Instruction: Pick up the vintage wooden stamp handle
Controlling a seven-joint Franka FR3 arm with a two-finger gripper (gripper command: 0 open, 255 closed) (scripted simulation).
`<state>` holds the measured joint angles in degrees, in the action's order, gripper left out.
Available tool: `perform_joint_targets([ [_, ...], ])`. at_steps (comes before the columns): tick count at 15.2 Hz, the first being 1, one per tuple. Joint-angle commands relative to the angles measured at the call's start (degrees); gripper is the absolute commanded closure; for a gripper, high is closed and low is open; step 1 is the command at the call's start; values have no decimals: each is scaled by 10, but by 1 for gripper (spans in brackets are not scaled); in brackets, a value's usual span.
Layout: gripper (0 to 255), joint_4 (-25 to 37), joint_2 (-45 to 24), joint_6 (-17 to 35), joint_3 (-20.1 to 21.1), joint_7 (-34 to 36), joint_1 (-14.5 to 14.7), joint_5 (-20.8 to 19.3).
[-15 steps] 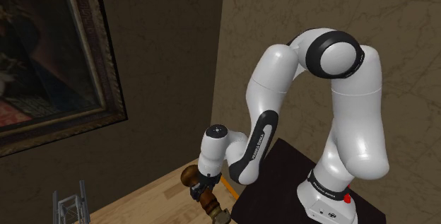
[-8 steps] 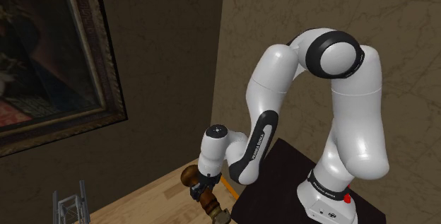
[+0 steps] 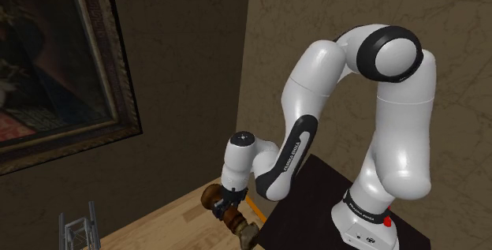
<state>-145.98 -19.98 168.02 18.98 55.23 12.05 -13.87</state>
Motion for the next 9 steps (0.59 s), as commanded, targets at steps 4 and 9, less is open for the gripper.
perform_joint_targets([
  [4, 255, -12, 50, -38, 48, -30, -38, 44],
  [9, 255, -17, 89, -69, 81, -61, -62, 87],
])
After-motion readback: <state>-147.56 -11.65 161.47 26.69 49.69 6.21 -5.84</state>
